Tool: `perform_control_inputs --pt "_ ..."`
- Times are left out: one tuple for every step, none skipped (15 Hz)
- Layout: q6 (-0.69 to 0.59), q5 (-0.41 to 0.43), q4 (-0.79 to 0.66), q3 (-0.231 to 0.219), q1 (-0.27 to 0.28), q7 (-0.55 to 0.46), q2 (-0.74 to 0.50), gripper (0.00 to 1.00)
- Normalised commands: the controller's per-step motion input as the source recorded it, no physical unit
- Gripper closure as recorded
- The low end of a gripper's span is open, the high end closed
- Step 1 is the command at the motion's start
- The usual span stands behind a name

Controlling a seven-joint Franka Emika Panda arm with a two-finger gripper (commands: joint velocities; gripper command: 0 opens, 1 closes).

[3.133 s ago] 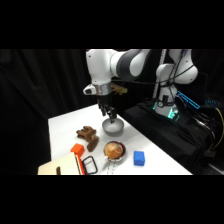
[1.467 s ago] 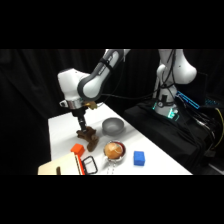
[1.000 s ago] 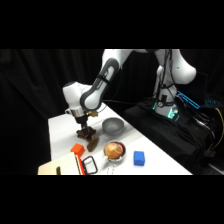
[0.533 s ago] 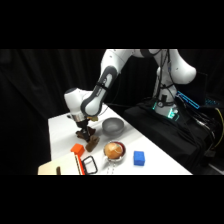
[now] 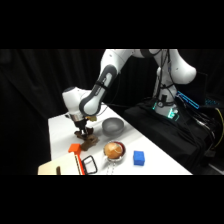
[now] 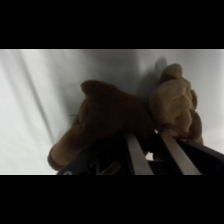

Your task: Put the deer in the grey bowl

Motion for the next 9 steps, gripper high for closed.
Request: perform_control_inputs --pt "-0.09 -0.006 -0.04 -0.006 0.0 0.06 -0.14 0.95" --pt "-0.12 -0.028 -0.13 -0.03 0.026 0.09 -0.25 0.95" --pt "-0.14 -0.047 -0.25 -0.041 0.042 0.09 -0.39 0.95" --pt "-0.14 -0.054 -0.33 -0.043 0.045 0.08 -0.47 0.92" --pt "-0.18 -0.095 -0.4 -0.083 0.078 0.12 -0.56 0.92" --pt "-0.2 -0.115 -0.48 -0.09 0.086 0.11 -0.64 0.92" --pt "-0.2 -0.12 -0.52 -0.091 0.089 0.11 -0.68 0.92" --pt "-0.21 -0.139 -0.57 -0.104 0.1 0.12 -0.73 0.92" --pt "-0.2 -0.16 -0.59 -0.118 0.113 0.14 -0.73 0.92"
